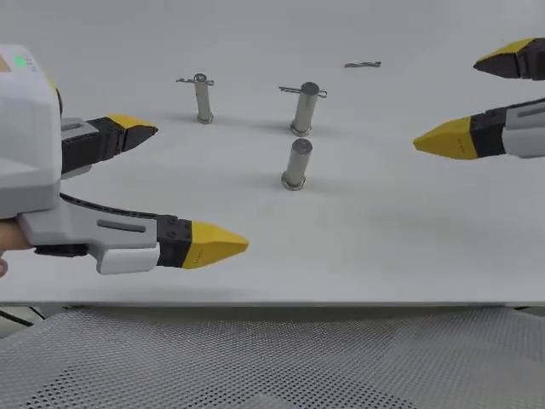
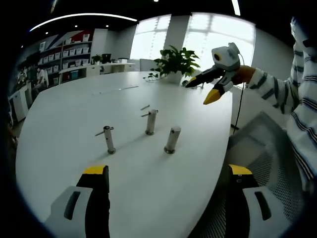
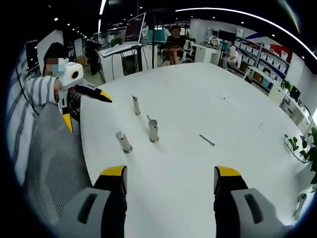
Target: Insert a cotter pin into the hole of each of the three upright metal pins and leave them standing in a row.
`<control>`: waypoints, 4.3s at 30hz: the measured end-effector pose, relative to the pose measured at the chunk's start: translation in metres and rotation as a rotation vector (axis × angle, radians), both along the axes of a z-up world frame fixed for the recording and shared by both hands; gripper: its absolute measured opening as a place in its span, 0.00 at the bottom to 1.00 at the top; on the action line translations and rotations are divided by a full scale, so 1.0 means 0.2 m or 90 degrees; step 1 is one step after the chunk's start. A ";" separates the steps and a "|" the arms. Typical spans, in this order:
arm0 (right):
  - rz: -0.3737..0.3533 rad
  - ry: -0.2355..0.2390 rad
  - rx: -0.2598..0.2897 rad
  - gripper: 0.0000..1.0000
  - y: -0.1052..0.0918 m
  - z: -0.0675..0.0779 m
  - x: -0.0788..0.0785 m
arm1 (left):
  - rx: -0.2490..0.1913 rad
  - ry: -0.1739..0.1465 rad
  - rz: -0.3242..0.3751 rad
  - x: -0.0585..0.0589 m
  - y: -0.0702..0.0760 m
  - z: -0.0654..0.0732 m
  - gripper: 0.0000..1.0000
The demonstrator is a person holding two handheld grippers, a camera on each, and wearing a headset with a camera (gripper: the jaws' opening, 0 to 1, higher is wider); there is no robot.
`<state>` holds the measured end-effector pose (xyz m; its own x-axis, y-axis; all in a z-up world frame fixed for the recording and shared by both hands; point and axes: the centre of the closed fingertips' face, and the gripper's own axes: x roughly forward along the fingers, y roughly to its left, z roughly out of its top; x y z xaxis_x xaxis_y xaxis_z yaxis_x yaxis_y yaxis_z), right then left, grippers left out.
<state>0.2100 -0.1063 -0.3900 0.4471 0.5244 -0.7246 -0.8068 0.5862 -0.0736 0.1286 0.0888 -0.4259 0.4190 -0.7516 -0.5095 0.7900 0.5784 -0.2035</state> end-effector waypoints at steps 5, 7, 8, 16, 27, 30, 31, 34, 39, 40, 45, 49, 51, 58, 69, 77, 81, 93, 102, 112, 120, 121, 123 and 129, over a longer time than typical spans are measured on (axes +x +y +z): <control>0.047 0.006 -0.068 0.63 -0.01 -0.03 0.10 | 0.002 0.004 0.005 -0.02 0.00 0.00 0.96; 0.061 0.007 -0.077 0.60 0.00 -0.04 0.15 | 0.006 0.011 0.005 -0.03 0.00 -0.01 0.95; 0.072 -0.006 -0.092 0.59 0.00 -0.05 0.19 | 0.005 0.017 0.006 -0.04 0.00 -0.01 0.95; 0.122 -0.019 -0.132 0.43 0.03 -0.12 0.35 | 0.001 0.026 0.021 -0.02 0.04 -0.02 0.94; 0.161 -0.011 -0.191 0.24 0.03 -0.26 0.54 | -0.010 0.034 0.032 -0.02 0.08 -0.03 0.93; 0.166 -0.008 -0.205 0.20 0.02 -0.29 0.58 | -0.013 0.037 0.034 -0.02 0.08 -0.03 0.93; 0.171 -0.006 -0.210 0.19 0.02 -0.30 0.59 | -0.014 0.038 0.034 -0.02 0.08 -0.03 0.93; 0.177 -0.007 -0.219 0.17 0.02 -0.34 0.64 | -0.028 0.041 0.047 -0.01 0.08 -0.02 0.92; 0.186 0.016 -0.220 0.11 0.02 -0.41 0.69 | -0.028 0.040 0.053 0.00 0.08 -0.02 0.92; 0.194 0.023 -0.217 0.11 0.03 -0.43 0.69 | -0.030 0.040 0.054 0.00 0.08 -0.02 0.92; 0.202 0.027 -0.239 0.10 0.02 -0.48 0.72 | -0.029 0.032 0.050 0.00 0.08 -0.01 0.90; 0.201 0.033 -0.243 0.09 0.02 -0.50 0.74 | -0.031 0.036 0.051 -0.01 0.07 -0.01 0.90; 0.200 0.035 -0.243 0.08 0.02 -0.51 0.75 | -0.033 0.036 0.051 -0.01 0.07 -0.01 0.90; 0.202 0.054 -0.249 0.06 0.02 -0.53 0.78 | -0.030 0.039 0.052 -0.01 0.07 -0.01 0.89; 0.226 0.078 -0.260 0.00 0.04 -0.53 0.74 | -0.030 0.041 0.060 0.00 0.08 -0.01 0.88; 0.250 0.049 -0.286 0.00 0.04 -0.53 0.72 | -0.029 0.040 0.065 -0.01 0.08 0.00 0.88; 0.254 0.041 -0.304 0.00 0.04 -0.53 0.75 | -0.036 0.037 0.073 -0.01 0.08 0.02 0.87; 0.274 0.029 -0.294 0.00 0.06 -0.41 0.73 | -0.042 0.024 0.077 0.00 0.09 0.06 0.83; 0.262 -0.051 -0.266 0.00 0.09 -0.22 0.66 | -0.052 0.010 0.066 0.04 0.05 0.11 0.81; 0.302 -0.140 -0.256 0.00 0.18 -0.05 0.44 | -0.059 0.016 0.035 0.05 -0.02 0.15 0.75; 0.321 -0.200 -0.235 0.00 0.29 0.06 0.30 | -0.073 0.006 0.025 0.11 -0.07 0.21 0.71; 0.321 -0.220 -0.238 0.00 0.30 0.07 0.28 | -0.080 0.005 0.026 0.12 -0.08 0.22 0.71; 0.340 -0.256 -0.252 0.00 0.32 0.08 0.25 | -0.084 0.004 0.026 0.14 -0.09 0.23 0.69; 0.366 -0.314 -0.265 0.00 0.40 0.09 0.11 | -0.110 -0.018 0.031 0.24 -0.13 0.32 0.64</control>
